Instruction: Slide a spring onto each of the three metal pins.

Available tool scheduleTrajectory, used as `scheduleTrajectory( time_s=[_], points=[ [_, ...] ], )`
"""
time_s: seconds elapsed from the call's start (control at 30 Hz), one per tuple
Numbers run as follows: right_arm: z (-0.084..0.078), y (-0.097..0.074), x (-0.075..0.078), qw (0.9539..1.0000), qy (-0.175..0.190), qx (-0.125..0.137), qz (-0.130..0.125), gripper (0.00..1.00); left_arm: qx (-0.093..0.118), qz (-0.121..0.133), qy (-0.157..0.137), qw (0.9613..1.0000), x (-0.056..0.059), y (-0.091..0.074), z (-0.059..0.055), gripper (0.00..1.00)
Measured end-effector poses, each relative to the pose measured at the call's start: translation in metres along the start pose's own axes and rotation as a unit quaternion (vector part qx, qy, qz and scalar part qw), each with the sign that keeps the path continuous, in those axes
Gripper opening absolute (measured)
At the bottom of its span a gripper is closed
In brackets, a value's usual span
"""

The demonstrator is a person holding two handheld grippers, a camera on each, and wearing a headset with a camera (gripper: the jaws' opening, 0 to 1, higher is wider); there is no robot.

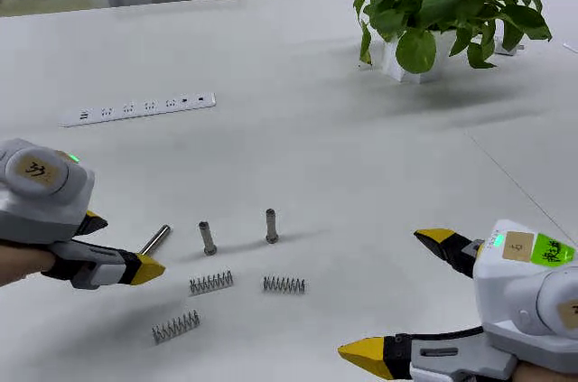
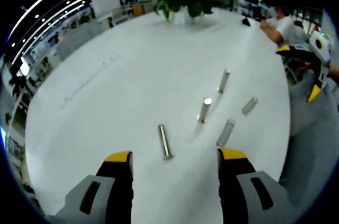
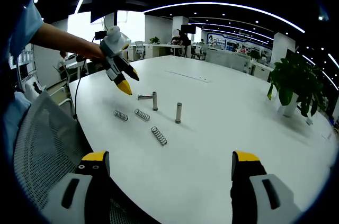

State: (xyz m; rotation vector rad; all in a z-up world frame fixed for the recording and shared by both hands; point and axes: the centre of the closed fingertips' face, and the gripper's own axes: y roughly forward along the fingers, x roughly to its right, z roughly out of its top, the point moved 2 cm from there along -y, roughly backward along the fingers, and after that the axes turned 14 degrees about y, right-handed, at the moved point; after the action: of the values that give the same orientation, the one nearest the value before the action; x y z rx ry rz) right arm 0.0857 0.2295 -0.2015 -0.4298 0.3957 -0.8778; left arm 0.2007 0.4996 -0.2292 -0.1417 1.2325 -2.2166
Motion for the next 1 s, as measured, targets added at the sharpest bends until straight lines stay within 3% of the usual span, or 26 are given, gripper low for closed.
scheduleTrajectory(
  time_s=[0.43, 0.63, 1.0],
  points=[
    [-0.001, 0.0, 0.002, 1.0, 0.003, -0.003, -0.003, 0.97, -0.03, -0.023, -0.002, 0.9993, -0.011, 0.026, 0.009, 0.47],
    [-0.002, 0.001, 0.002, 1.0, 0.002, -0.006, -0.004, 0.97, -0.043, -0.022, -0.004, 0.9988, -0.019, 0.036, 0.01, 0.36],
    [-0.004, 0.001, 0.003, 0.9999, 0.004, -0.011, -0.008, 0.96, -0.069, -0.032, -0.021, 0.9969, -0.019, 0.054, 0.007, 0.24]
  ],
)
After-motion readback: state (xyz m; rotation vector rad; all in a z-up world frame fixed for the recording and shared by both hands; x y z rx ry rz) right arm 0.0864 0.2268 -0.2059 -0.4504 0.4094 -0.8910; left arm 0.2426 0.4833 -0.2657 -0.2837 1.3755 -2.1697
